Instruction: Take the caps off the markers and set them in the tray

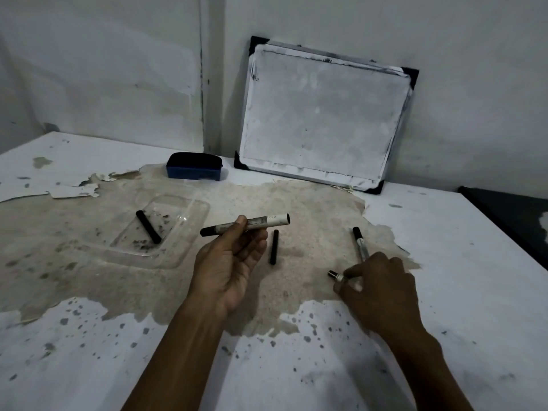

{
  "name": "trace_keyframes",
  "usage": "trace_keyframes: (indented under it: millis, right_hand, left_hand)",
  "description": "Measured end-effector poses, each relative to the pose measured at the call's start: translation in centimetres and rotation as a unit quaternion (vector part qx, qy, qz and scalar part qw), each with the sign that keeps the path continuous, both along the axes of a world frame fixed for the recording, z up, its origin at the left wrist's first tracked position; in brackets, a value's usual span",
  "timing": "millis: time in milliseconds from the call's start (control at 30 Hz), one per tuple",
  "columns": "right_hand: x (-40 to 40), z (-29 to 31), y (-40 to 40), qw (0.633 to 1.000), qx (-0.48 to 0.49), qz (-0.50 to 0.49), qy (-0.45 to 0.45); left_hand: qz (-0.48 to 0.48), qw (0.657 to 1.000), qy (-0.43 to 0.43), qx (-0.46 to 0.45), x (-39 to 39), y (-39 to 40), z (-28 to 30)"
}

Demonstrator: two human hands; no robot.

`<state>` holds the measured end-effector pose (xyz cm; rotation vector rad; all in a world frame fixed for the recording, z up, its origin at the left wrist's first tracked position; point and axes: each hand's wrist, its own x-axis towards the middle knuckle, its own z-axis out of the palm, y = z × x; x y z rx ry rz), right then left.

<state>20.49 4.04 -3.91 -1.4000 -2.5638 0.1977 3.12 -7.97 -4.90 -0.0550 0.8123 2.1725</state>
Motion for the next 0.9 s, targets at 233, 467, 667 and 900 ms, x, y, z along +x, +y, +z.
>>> trace_keyframes:
  millis: [233, 467, 667, 900]
  right_hand:
    - [-0.7, 1.0, -1.1, 0.968, -0.013, 0.082, 0.239]
    - [-3.2, 2.5, -3.3, 0.932, 0.019, 0.117, 0.343]
    - [-3.4, 2.3, -3.1, 0.936, 0.015, 0.116, 0.331]
    - [-3.3, 2.7, -2.9, 0.944, 0.019, 0.157, 0.290]
  left_hand:
    - [-0.016, 1.000, 0.012, -0.017, 0.4, -0.2, 0.0]
    - [-0.024, 0.998, 0.037, -0.037, 0.7, -0.1, 0.0]
    - [-0.011, 0.994, 0.094, -0.057, 0.6, -0.2, -0.2]
    - [-0.022, 0.982, 0.172, -0.080, 0.5, -0.1, -0.4]
